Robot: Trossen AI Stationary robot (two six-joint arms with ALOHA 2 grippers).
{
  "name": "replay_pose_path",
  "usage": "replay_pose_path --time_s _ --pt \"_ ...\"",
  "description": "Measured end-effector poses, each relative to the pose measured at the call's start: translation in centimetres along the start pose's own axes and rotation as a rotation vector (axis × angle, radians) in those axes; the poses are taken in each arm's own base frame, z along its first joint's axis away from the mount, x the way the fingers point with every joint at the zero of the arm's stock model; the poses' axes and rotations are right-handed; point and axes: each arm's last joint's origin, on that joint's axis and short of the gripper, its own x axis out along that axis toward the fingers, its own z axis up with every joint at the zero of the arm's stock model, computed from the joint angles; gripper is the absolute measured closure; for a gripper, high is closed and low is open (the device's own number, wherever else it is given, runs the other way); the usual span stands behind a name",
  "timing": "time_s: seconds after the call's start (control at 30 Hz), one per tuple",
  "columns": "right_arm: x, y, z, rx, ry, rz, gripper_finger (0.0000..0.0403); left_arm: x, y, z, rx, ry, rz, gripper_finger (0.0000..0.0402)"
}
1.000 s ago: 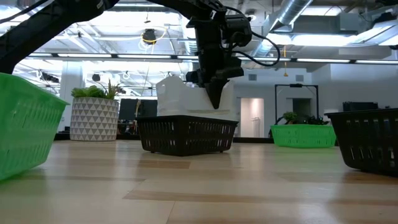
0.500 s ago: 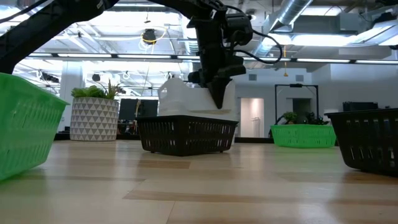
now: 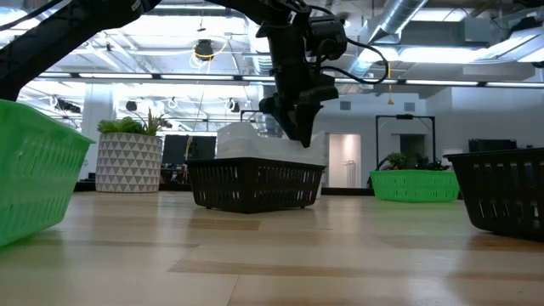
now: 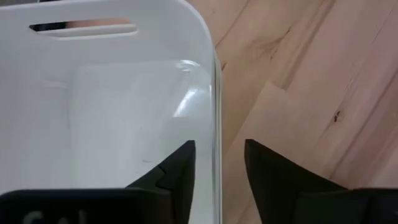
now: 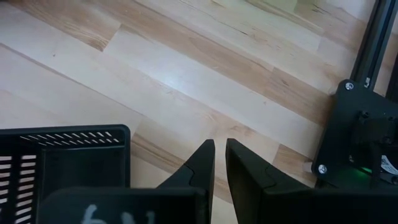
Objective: Stack baskets by color
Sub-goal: Stack the bottom white bin on top of the top white bin
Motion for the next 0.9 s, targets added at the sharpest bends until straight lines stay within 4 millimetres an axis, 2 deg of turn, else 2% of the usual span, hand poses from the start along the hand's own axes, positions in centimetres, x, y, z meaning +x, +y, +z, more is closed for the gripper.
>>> replay_pose_path --time_s 0.37,0.67,0.9 --pt "0.0 0.0 0.0 0.001 -0.003 0.002 0.034 -0.1 0.0 0.1 0.041 -0.003 -0.001 0.0252" --pt "0.2 0.3 0.3 0.024 0.004 0.012 0.034 -2.1 0.3 1.0 0.082 -0.066 0.013 0.0252" --pt "0.3 0.4 0.5 0.035 0.006 0.012 0.034 -4.5 0.7 1.7 0.119 -0.108 0.008 0.0252"
